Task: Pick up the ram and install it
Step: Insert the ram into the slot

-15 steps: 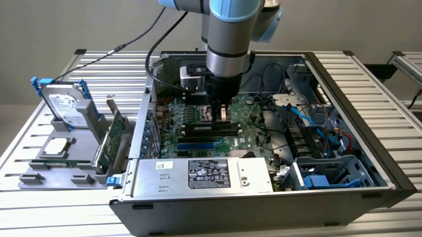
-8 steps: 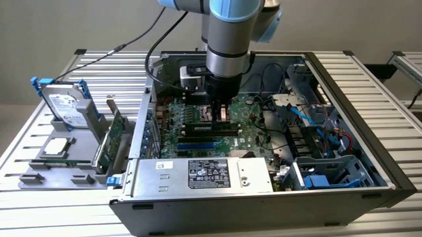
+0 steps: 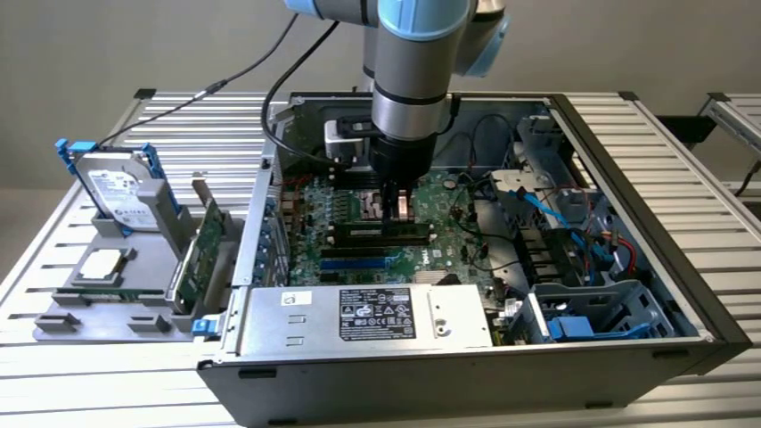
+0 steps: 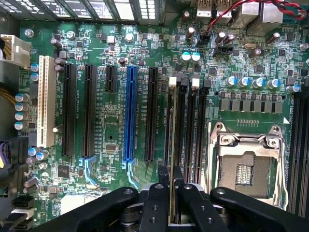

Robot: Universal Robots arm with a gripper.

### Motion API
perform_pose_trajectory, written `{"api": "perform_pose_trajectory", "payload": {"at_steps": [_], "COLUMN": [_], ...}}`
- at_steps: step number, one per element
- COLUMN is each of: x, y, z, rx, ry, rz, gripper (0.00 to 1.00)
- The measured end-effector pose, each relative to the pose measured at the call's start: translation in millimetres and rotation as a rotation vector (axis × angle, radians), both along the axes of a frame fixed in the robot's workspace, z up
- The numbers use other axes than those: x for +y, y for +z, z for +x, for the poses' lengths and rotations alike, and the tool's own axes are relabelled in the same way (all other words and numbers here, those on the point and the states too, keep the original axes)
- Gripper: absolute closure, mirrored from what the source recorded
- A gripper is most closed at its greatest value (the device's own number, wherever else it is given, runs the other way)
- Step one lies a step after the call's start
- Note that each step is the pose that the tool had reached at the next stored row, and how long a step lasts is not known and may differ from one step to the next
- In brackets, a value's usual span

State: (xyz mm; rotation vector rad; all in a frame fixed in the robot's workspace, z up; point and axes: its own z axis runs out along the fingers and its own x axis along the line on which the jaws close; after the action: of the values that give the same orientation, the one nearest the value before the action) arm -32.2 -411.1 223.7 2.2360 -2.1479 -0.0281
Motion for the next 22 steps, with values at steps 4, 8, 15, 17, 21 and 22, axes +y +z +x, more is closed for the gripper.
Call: {"api": "perform_pose_trajectory", "payload": {"at_steps": [4,8,15,17,21,22], "x": [-0.2,-0.2,-0.2,-0.2,-0.2,-0.2], "y": [-0.1,-0.8,-2.4,-2.7,-3.5,-3.7], "z": [0.0,0.0,0.0,0.0,0.0,-0.1], "rx": [0.0001,-0.0001,0.0001,0.0000,0.0001,0.0000], "ry": [0.000,-0.001,-0.004,-0.005,-0.008,-0.010], "rz": [-0.0001,0.0002,-0.0001,-0.0001,-0.0001,0.0000], "gripper": [0.85,0.85,0.85,0.85,0.85,0.85]}}
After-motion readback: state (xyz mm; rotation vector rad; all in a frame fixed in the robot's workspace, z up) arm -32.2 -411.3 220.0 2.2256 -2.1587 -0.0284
